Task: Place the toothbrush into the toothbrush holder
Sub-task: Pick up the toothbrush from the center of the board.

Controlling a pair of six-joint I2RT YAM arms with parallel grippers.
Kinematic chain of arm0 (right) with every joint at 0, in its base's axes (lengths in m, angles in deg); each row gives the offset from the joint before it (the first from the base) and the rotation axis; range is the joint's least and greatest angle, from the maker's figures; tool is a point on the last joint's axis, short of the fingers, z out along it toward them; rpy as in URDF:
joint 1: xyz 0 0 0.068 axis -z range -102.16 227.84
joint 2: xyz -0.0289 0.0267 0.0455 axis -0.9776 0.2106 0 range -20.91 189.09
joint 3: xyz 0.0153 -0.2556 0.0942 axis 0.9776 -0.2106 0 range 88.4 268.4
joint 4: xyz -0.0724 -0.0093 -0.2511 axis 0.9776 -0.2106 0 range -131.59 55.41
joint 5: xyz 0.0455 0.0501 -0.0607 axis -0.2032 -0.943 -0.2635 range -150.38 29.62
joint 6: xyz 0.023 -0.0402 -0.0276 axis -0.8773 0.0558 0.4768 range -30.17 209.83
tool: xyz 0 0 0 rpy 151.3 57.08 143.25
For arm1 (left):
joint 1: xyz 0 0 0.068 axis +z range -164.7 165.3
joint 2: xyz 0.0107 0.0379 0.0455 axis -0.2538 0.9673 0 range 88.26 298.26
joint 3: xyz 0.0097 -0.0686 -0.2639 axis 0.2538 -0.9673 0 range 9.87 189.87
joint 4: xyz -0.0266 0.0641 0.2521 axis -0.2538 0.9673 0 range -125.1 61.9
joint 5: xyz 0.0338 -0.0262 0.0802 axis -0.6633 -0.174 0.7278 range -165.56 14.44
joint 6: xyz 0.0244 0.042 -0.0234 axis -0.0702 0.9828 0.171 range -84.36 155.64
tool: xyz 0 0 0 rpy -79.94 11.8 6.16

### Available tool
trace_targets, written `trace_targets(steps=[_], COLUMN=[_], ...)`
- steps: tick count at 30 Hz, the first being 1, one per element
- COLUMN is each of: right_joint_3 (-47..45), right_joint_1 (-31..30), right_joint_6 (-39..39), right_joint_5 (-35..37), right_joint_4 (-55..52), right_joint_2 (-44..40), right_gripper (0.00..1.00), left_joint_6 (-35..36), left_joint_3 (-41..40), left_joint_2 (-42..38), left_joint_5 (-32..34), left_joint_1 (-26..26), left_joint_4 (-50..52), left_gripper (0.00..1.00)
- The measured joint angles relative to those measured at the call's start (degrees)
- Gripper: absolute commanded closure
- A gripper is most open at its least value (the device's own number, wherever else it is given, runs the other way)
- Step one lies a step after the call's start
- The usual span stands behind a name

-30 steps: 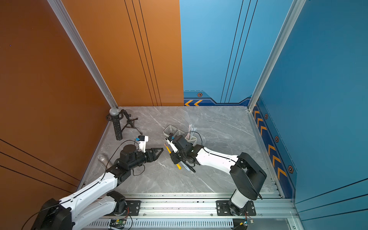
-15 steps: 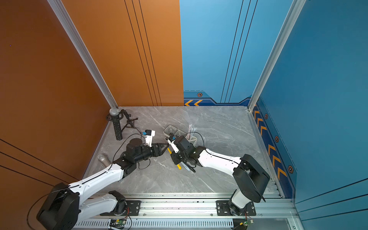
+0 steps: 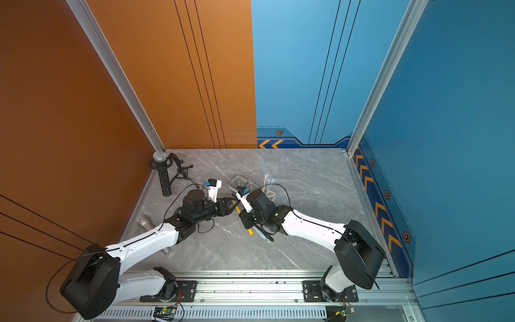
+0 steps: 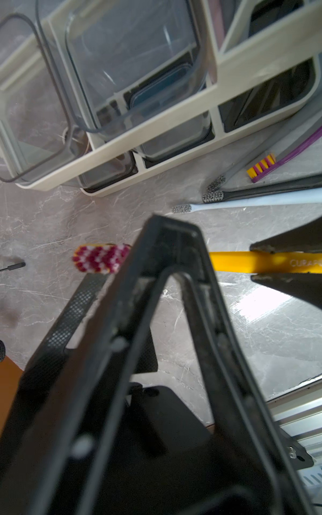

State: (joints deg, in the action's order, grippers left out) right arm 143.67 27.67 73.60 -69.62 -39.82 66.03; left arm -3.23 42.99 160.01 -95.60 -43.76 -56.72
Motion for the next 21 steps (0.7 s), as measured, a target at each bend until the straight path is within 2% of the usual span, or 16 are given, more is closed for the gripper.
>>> trace_targets(steps=[2, 9, 13, 18, 21], right_joint_3=[-0.2, -0.5, -0.6, -0.6, -0.7], right_joint_1=[0.0, 0.0, 0.1, 0.2, 0.3], right_joint_6=[-0.3, -0.9, -1.5, -1.7, -1.7], right_joint_5=[0.0, 0.4, 0.4, 0.4, 0.6], right_joint_4=[0.5, 1.5, 1.9, 1.9, 1.9], right_joint_2=[0.0, 0.0, 0.0, 0.0, 0.0], right_gripper=[1.00, 1.00, 1.00, 1.00, 1.00], left_joint_6=[0.0, 0.3, 0.4, 0.9, 1.4], left_joint_3=[0.4, 1.3, 1.4, 1.4, 1.5], left_joint_2=[0.5, 1.2, 1.1, 1.2, 1.7], left_joint_5=[0.0, 0.0, 0.0, 0.0, 0.0], left_joint_1=[-0.1, -0.3, -0.3, -0.3, -0.3], left_joint_4=[0.0, 0.0, 0.0, 0.0, 0.0], left_gripper=[0.59, 0.81, 0.84, 1.00, 1.00])
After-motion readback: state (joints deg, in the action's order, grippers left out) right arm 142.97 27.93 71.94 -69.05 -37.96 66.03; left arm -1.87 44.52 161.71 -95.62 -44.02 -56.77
